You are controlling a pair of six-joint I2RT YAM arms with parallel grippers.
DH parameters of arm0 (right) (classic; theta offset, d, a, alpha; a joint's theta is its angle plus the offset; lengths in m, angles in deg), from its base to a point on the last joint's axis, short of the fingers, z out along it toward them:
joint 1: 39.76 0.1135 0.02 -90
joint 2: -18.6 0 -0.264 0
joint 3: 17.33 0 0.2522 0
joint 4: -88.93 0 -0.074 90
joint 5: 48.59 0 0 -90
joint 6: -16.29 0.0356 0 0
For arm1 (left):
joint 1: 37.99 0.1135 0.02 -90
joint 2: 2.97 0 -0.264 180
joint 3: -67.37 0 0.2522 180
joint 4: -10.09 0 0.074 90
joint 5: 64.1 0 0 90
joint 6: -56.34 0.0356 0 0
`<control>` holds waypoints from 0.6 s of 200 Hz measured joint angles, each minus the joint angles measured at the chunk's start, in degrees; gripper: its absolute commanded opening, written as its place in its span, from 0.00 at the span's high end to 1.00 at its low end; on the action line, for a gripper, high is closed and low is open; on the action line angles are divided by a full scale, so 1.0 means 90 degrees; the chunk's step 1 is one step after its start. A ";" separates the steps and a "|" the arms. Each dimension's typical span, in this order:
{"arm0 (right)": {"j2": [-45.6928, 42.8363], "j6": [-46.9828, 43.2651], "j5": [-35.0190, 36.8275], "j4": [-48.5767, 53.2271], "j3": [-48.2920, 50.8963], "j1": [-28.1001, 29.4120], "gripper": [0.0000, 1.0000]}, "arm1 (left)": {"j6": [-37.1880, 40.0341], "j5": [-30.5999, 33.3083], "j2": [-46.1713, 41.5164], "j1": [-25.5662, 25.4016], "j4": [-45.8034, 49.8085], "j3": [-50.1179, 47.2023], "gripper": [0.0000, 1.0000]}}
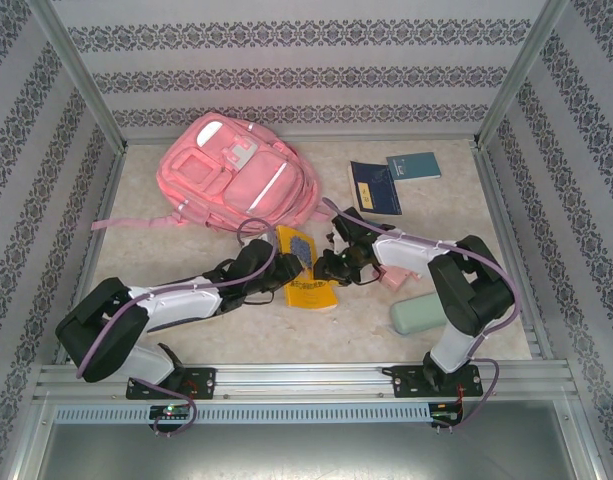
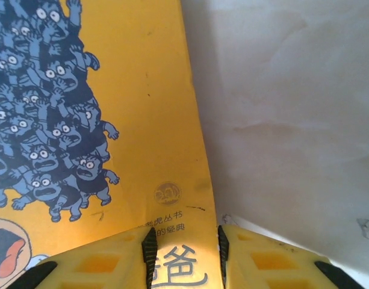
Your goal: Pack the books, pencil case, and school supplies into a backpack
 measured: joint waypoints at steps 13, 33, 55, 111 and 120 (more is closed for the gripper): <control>-0.0041 0.0000 0.0000 0.0010 0.0000 -0.0015 0.60 | 0.0070 0.0022 -0.0002 0.0000 0.0163 0.0068 0.83; -0.0151 0.0002 -0.0044 0.0053 0.0000 -0.0114 0.56 | 0.0194 0.0049 -0.0015 0.0000 0.0454 0.0155 0.91; -0.0359 -0.0007 -0.0114 0.0032 0.0000 -0.0282 0.51 | 0.0274 0.0017 -0.0107 0.0000 0.0789 0.0243 0.98; -0.1192 0.0238 -0.0478 -0.0291 0.0007 -0.1061 0.37 | 0.0542 -0.0583 -0.0517 0.0299 0.1384 0.0831 1.00; -0.1299 0.0328 -0.0607 -0.0415 0.0007 -0.1231 0.35 | 0.0576 -0.0770 -0.0576 0.0486 0.1382 0.0979 1.00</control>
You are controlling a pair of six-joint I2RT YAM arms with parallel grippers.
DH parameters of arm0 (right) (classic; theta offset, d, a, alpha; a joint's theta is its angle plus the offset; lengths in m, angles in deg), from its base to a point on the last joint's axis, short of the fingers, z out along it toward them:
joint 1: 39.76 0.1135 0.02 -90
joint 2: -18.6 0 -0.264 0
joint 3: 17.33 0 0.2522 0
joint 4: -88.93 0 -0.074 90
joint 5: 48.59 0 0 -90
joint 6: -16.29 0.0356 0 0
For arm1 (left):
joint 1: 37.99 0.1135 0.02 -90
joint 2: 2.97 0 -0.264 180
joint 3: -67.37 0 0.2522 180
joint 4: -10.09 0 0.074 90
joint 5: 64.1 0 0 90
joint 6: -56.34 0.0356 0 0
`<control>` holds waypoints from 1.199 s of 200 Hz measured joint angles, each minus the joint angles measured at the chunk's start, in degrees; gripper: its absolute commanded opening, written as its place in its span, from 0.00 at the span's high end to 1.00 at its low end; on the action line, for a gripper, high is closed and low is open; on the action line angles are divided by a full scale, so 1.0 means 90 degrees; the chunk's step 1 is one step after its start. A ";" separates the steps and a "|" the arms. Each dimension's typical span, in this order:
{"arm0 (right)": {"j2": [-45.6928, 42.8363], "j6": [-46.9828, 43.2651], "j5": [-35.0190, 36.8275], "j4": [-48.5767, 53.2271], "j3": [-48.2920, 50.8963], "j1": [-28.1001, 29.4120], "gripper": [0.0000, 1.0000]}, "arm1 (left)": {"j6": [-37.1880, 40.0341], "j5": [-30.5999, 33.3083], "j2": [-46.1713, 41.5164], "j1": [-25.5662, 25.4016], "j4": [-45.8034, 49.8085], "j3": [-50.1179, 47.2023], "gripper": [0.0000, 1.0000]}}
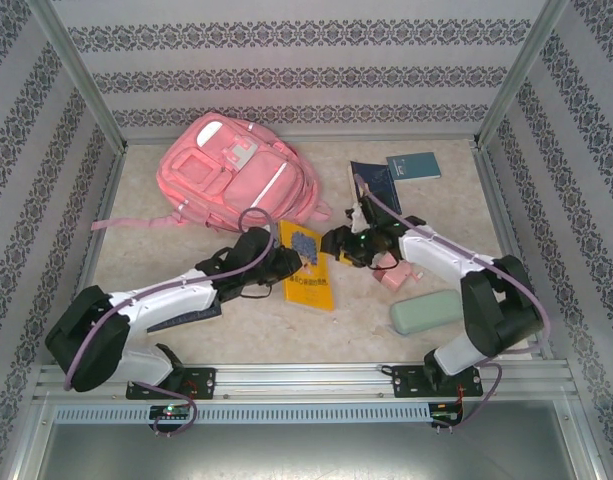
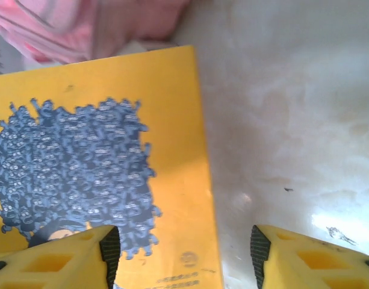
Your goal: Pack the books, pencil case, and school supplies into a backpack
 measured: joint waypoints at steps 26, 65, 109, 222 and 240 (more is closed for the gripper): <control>-0.0085 0.0345 -0.0508 -0.0515 -0.0010 -0.0393 0.29 | 0.0053 -0.0651 -0.0056 0.0619 -0.0175 0.0413 1.00; 0.0056 0.1355 -0.1486 -0.2118 -0.0078 -0.0602 0.22 | -0.0066 -0.1668 0.0131 0.1282 -0.0729 0.0937 1.00; 0.0627 0.2608 -0.2157 -0.4007 -0.0245 -0.0600 0.24 | -0.0508 -0.2514 0.0852 0.1440 -0.1671 0.1348 1.00; 0.0923 0.3502 -0.2237 -0.5328 -0.0279 -0.0821 1.00 | 0.0474 -0.3104 0.1802 0.1870 -0.0046 0.2849 0.57; 0.0903 0.3347 -0.2106 -0.5083 -0.0279 -0.0867 1.00 | 0.1345 -0.2557 0.1999 0.1989 0.1231 0.3704 0.53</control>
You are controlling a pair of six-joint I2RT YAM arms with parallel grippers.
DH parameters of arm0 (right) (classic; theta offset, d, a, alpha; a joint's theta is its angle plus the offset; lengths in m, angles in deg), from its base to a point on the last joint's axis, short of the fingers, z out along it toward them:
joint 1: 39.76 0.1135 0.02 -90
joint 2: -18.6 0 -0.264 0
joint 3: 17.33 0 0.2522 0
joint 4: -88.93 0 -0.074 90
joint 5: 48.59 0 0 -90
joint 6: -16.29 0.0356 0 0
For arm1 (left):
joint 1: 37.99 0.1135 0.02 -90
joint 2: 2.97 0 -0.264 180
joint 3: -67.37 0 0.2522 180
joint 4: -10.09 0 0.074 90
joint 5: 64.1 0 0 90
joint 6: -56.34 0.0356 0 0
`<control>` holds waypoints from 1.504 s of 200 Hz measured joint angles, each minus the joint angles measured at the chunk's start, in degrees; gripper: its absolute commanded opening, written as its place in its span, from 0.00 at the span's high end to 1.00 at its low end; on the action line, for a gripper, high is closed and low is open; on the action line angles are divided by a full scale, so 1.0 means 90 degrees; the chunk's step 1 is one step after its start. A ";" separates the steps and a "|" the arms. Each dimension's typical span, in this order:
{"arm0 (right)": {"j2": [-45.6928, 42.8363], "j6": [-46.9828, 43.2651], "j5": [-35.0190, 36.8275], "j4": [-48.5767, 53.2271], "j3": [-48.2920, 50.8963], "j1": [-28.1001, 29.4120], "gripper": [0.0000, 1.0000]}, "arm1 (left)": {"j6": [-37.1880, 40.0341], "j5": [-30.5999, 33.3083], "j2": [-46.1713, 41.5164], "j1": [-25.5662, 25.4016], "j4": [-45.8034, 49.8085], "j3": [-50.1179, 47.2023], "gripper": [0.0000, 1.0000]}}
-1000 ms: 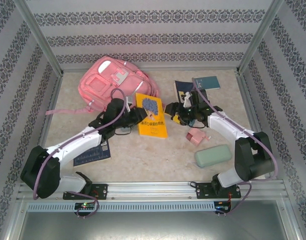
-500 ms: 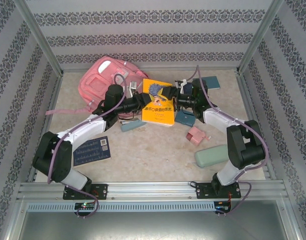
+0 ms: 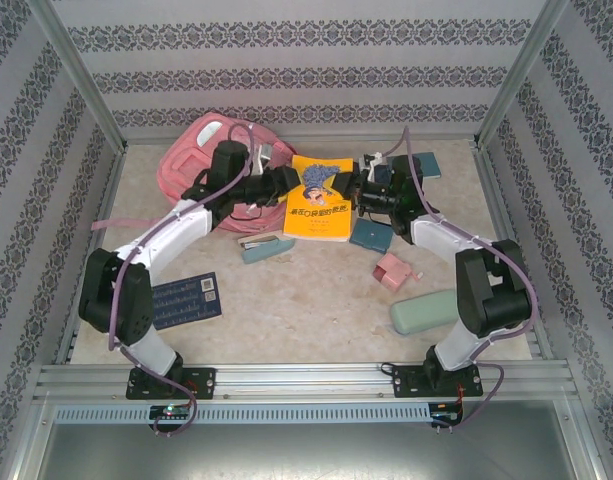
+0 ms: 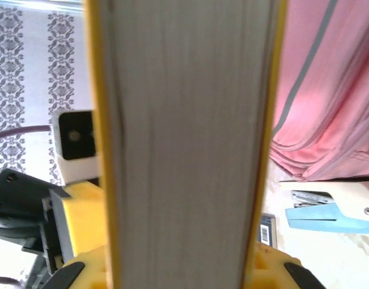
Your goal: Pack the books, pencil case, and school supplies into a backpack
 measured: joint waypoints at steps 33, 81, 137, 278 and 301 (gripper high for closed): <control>-0.0083 -0.0413 0.0386 0.0716 0.0049 -0.0097 1.00 | 0.1661 0.1282 0.0624 0.0039 0.1783 0.1547 0.49; -0.0245 -0.0746 0.0828 0.1377 0.0289 -0.0367 1.00 | 0.3247 0.2710 0.2093 -0.0058 0.3143 0.2691 0.46; -0.0325 -0.0879 0.0993 0.1603 0.0418 -0.0539 1.00 | 0.4413 0.4133 0.3674 -0.0709 0.4024 0.3900 0.45; -0.0578 -0.0882 0.1015 0.1603 0.0639 -0.0534 1.00 | 0.4932 0.5753 0.4228 -0.0855 0.4422 0.4493 0.52; -0.0663 -0.0884 0.1022 0.1651 0.0741 -0.0522 1.00 | 0.4991 0.5838 0.4403 -0.0855 0.4447 0.4488 0.85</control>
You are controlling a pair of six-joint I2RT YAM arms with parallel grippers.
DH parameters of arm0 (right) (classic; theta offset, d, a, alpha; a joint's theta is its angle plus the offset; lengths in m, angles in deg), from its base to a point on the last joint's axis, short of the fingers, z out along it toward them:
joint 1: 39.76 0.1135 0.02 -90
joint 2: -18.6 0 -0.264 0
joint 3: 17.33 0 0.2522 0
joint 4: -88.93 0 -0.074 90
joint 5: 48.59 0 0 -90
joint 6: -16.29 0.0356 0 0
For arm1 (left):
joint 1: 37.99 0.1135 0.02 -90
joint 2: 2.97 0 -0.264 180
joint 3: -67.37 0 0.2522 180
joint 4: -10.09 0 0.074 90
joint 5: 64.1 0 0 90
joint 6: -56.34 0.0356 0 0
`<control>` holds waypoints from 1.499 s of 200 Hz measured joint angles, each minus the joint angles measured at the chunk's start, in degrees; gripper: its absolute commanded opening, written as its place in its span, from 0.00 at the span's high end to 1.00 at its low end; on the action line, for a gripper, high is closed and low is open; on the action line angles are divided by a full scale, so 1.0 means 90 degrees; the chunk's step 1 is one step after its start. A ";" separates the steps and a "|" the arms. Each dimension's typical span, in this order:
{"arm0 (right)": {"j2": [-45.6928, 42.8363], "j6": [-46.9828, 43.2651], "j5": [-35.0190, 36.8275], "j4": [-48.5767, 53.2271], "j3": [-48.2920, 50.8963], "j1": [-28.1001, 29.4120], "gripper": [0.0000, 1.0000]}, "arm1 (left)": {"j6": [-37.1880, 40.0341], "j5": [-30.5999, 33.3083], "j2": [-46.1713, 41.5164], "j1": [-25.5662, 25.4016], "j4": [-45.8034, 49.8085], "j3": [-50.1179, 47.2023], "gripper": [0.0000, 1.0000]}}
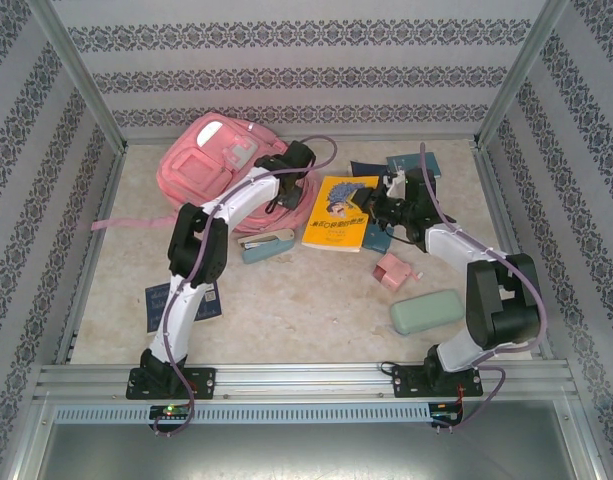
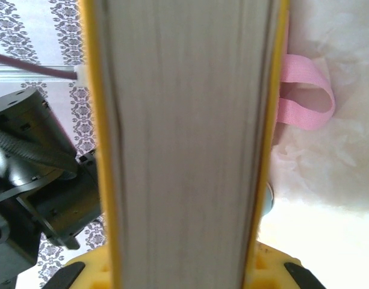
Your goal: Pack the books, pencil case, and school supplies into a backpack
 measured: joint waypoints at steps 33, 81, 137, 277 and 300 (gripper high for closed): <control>-0.0080 0.0000 0.0051 0.0075 0.0049 0.0117 1.00 | -0.0046 0.0041 0.0022 0.0002 0.0214 0.0175 1.00; -0.0085 -0.0034 0.0250 0.0151 0.0051 0.0461 1.00 | -0.0313 -0.0389 -0.0544 0.0102 0.0602 0.0350 1.00; 0.0294 -0.0041 0.0362 0.0085 -0.0291 0.0869 1.00 | -0.0709 -0.1304 -0.1705 0.0483 0.0962 0.0682 1.00; 0.2550 0.0517 0.1039 -0.0862 -0.2220 0.1489 1.00 | -0.1870 -0.4347 -0.2540 0.1620 0.0806 0.0670 1.00; 0.3143 0.0743 0.1243 -0.1052 -0.2849 0.1625 1.00 | -0.2018 -0.4658 -0.2540 0.1712 0.0709 0.0670 1.00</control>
